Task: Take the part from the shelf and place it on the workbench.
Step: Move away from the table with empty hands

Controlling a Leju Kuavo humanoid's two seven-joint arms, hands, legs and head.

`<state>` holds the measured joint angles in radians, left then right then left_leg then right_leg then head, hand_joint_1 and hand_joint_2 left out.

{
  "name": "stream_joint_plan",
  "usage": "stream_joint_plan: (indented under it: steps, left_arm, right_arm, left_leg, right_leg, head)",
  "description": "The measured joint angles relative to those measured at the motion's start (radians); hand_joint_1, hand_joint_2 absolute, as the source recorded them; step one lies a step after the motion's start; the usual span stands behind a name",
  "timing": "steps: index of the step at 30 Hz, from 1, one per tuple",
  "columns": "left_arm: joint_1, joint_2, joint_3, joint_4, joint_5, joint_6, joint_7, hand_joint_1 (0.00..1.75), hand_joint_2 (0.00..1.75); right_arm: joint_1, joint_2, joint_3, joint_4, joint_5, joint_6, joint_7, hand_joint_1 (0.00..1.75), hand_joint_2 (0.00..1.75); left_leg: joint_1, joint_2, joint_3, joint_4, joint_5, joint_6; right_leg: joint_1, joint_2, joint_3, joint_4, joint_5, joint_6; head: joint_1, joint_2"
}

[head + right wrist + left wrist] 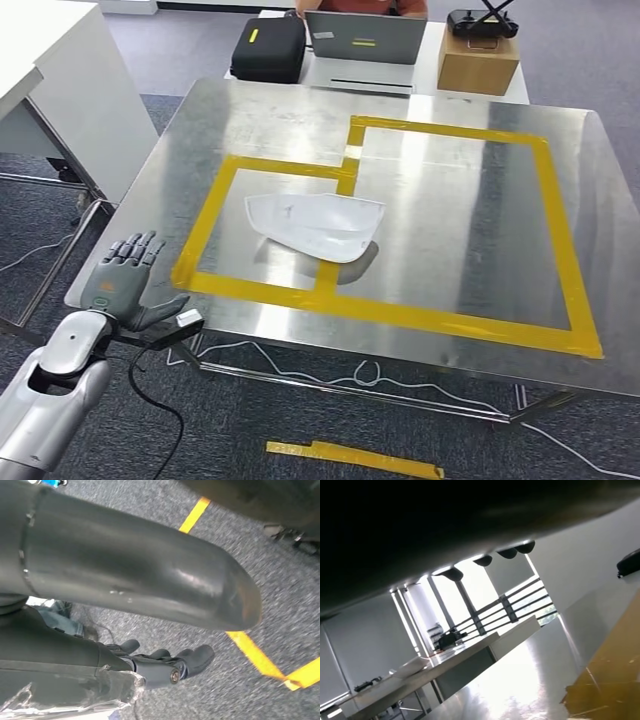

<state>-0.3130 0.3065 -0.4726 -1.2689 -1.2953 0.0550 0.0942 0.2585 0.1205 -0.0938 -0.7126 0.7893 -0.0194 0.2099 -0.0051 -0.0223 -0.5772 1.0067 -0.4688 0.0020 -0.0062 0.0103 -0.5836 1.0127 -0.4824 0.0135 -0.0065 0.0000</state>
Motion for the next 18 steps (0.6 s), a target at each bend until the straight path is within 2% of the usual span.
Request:
stream_joint_plan:
  steps: [2, 3, 5, 6, 7, 8, 9, 10, 11, 12, 13, 16, 18]
  left_arm:
    - [-0.001, 0.001, 0.000, 0.000, 0.000, 0.000, 0.000, 0.00, 0.00]
    - [-0.001, 0.002, 0.001, 0.000, 0.000, 0.000, 0.000, 0.00, 0.00]
    - [0.000, 0.002, 0.000, 0.000, 0.000, 0.000, 0.000, 0.00, 0.00]
    - [0.003, 0.002, 0.000, 0.000, 0.000, 0.000, 0.000, 0.00, 0.00]
    - [0.005, 0.002, 0.000, 0.000, 0.000, 0.000, 0.000, 0.00, 0.00]
    - [0.007, 0.002, 0.000, 0.000, 0.000, -0.001, 0.000, 0.00, 0.00]
    - [0.008, 0.002, 0.000, 0.000, 0.000, -0.001, 0.000, 0.00, 0.00]
    - [0.008, 0.002, 0.000, 0.000, 0.000, -0.001, 0.000, 0.00, 0.00]
    - [0.007, 0.002, 0.000, 0.000, 0.000, -0.001, 0.000, 0.00, 0.00]
    - [0.005, 0.002, 0.000, 0.000, 0.000, -0.001, 0.000, 0.00, 0.00]
    - [0.005, 0.002, 0.000, 0.000, 0.000, -0.001, 0.000, 0.00, 0.00]
    - [0.004, 0.003, 0.001, -0.001, 0.000, 0.000, 0.000, 0.00, 0.00]
    - [0.002, 0.003, 0.001, -0.002, 0.000, 0.000, 0.000, 0.00, 0.00]
  right_arm:
    - [0.000, 0.000, -0.001, 0.000, 0.000, 0.000, 0.000, 0.00, 0.00]
    - [0.000, -0.001, -0.001, 0.000, 0.000, 0.000, 0.000, 0.00, 0.00]
    - [0.000, -0.001, -0.001, 0.000, 0.000, 0.000, 0.000, 0.00, 0.00]
    - [0.000, -0.001, -0.001, 0.000, 0.000, 0.000, 0.000, 0.00, 0.00]
    - [0.000, -0.001, -0.001, 0.000, 0.000, 0.000, 0.000, 0.00, 0.00]
    - [0.000, -0.001, -0.001, 0.000, 0.000, 0.000, 0.000, 0.00, 0.00]
    - [0.000, -0.001, -0.001, 0.000, 0.000, 0.000, 0.000, 0.00, 0.00]
    - [0.000, -0.001, -0.001, 0.000, 0.000, 0.000, 0.000, 0.00, 0.00]
    - [0.000, -0.001, -0.001, 0.000, 0.000, 0.000, 0.000, 0.00, 0.00]
    - [0.000, -0.001, -0.001, 0.000, 0.000, 0.000, 0.000, 0.00, 0.00]
    - [0.000, -0.001, -0.001, 0.000, 0.000, 0.000, 0.000, 0.00, 0.00]
    - [0.000, -0.001, -0.001, 0.000, 0.000, 0.000, 0.000, 0.00, 0.00]
    - [-0.001, -0.001, 0.000, 0.000, 0.000, 0.000, 0.000, 0.00, 0.00]
  left_leg:
    - [0.003, 0.004, -0.009, 0.025, -0.021, -0.011]
    - [0.004, 0.006, -0.026, 0.064, -0.045, -0.016]
    - [0.008, 0.010, -0.085, 0.187, -0.105, -0.025]
    - [0.010, 0.010, -0.114, 0.243, -0.125, -0.028]
    - [0.012, 0.010, -0.131, 0.272, -0.126, -0.030]
    - [0.014, 0.010, -0.129, 0.264, -0.108, -0.031]
    - [0.016, 0.012, -0.108, 0.217, -0.073, -0.031]
    - [0.017, 0.017, -0.074, 0.148, -0.035, -0.030]
    - [0.016, 0.022, -0.040, 0.080, -0.008, -0.029]
    - [0.014, 0.026, -0.015, 0.031, 0.006, -0.025]
    - [0.012, 0.028, -0.003, 0.006, 0.008, -0.020]
    - [0.009, 0.023, 0.000, -0.005, 0.006, -0.001]
    - [0.011, 0.022, 0.003, -0.011, 0.009, 0.013]
  right_leg:
    - [-0.002, -0.003, 0.006, -0.009, 0.004, -0.012]
    - [-0.004, -0.005, 0.009, -0.013, 0.006, -0.017]
    - [-0.003, -0.009, 0.012, -0.014, 0.004, -0.022]
    - [-0.003, -0.010, 0.012, -0.014, 0.004, -0.023]
    - [-0.003, -0.011, 0.012, -0.014, 0.003, -0.023]
    - [-0.003, -0.012, 0.013, -0.014, 0.002, -0.023]
    - [-0.003, -0.013, 0.015, -0.014, 0.001, -0.021]
    - [-0.003, -0.013, 0.018, -0.013, -0.001, -0.019]
    - [-0.001, -0.014, 0.019, -0.012, -0.003, -0.015]
    - [0.000, -0.014, 0.020, -0.011, -0.005, -0.010]
    - [0.002, -0.015, 0.019, -0.010, -0.006, -0.005]
    - [0.000, -0.018, 0.017, -0.008, -0.011, 0.011]
    - [-0.002, -0.016, -0.009, 0.044, -0.044, 0.020]
  head:
    - [-0.002, 0.000]
    - [-0.004, 0.000]
    - [-0.007, 0.000]
    - [-0.007, 0.000]
    - [-0.007, 0.000]
    - [-0.006, 0.000]
    - [-0.006, 0.000]
    - [-0.006, 0.000]
    - [-0.007, 0.000]
    - [-0.006, 0.000]
    - [-0.005, 0.000]
    - [-0.004, 0.000]
    - [-0.002, 0.000]
